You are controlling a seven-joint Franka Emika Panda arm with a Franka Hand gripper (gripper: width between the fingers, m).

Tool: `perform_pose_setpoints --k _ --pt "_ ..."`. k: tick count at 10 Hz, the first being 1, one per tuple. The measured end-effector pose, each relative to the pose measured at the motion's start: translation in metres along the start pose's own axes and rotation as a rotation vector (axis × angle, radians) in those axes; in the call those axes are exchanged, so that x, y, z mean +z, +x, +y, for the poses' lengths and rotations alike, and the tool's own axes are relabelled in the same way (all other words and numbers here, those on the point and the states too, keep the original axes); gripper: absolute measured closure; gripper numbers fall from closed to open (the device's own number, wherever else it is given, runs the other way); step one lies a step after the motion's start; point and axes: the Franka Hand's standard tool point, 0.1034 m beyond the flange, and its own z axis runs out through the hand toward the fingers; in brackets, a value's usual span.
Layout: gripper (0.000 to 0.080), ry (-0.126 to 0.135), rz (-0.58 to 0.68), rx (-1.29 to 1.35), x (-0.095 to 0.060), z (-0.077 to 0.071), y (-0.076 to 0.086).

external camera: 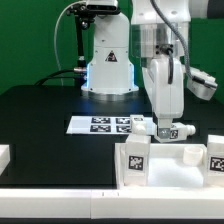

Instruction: Assemble square table

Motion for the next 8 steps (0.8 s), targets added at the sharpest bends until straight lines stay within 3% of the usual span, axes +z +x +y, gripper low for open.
perform_pose_setpoints --k 2,3,4,5,6,8 --pt "0.015 0.002 0.003 -0.001 0.003 0.002 0.0" --pt "0.015 0.039 0.015 0.006 0.016 0.014 0.001" --pt "0.015 0.02 0.024 0.009 0.031 0.033 -0.001" --pt "0.015 0.011 0.038 0.009 0.044 0.042 -0.002" --pt "0.015 0.021 0.06 0.002 0.055 0.045 -0.003" --pt "0.015 0.003 0.067 0.002 0.066 0.052 -0.013"
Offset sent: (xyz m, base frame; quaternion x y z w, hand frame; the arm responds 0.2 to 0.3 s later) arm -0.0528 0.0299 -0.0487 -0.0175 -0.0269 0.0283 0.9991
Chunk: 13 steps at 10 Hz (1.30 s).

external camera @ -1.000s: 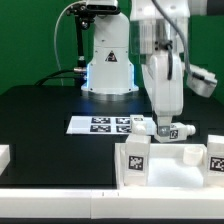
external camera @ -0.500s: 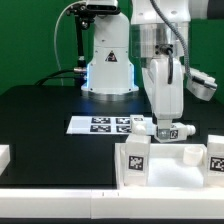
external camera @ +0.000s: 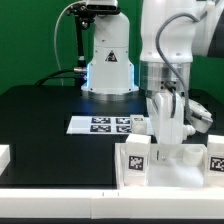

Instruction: Assemble square table

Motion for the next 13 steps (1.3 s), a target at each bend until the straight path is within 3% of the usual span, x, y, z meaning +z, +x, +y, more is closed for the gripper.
perform_pose_setpoints --k 2,3,4,6,7,8,12,13 --pt "0.015 -0.013 -0.005 -0.006 0.0009 0.001 -0.0027" --pt "0.0284 -0.013 -0.005 -0.006 0.001 0.0012 -0.0029" --pt "0.0284 -0.014 -0.005 -0.006 0.0011 0.0013 -0.0029" --pt "0.0557 -0.014 -0.005 -0.006 0.0011 0.0013 -0.0029" --pt "0.0557 -0.014 -0.005 -0.006 0.0011 0.0013 -0.0029" --pt "0.0727 -0.012 -0.005 -0.008 0.0008 0.0007 -0.0032" --pt "0.0746 -0.011 -0.005 -0.025 0.0003 0.0001 -0.0019" --pt "0.0746 -0.011 -0.007 -0.091 -0.0026 -0.0027 0.0054"
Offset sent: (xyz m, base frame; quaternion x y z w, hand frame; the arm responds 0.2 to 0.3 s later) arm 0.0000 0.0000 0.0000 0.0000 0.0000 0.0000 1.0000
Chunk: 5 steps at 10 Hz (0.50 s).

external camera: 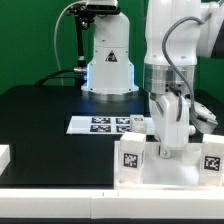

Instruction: Assemble square table

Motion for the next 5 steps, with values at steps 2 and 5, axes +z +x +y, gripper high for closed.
perform_pose_setpoints --k 2,5 --pt "0.0746 -0.011 -0.013 -0.071 -0.005 0.001 0.014" --pt "0.0745 -0.023 -0.016 -0.28 -0.002 0.017 0.056"
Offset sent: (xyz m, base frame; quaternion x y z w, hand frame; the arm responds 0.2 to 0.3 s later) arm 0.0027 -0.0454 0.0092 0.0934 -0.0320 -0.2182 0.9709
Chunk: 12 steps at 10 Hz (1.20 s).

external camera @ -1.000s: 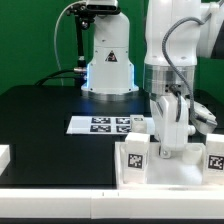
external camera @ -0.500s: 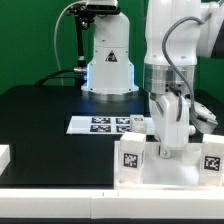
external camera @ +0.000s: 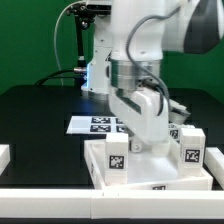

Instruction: Assemble square table

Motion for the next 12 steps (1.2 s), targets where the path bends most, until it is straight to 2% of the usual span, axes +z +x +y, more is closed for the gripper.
perform_pose_setpoints --k 2,6,7,8,10,12 --pt "0.0745 -0.013 -0.001 -0.128 0.003 0.007 0.004" --pt "0.0744 -0.017 -0.002 -0.336 0.003 0.01 0.01" --pt "0.0744 -0.021 -0.01 -0.498 0.0 0.011 0.025" --pt "0.0744 -0.018 -0.01 -0.624 -0.005 0.004 0.039" --pt "0.0744 -0.008 -0.005 -0.866 -0.013 -0.014 0.053" --pt "0.0744 -0.025 -0.005 -0.988 -0.011 -0.01 0.054"
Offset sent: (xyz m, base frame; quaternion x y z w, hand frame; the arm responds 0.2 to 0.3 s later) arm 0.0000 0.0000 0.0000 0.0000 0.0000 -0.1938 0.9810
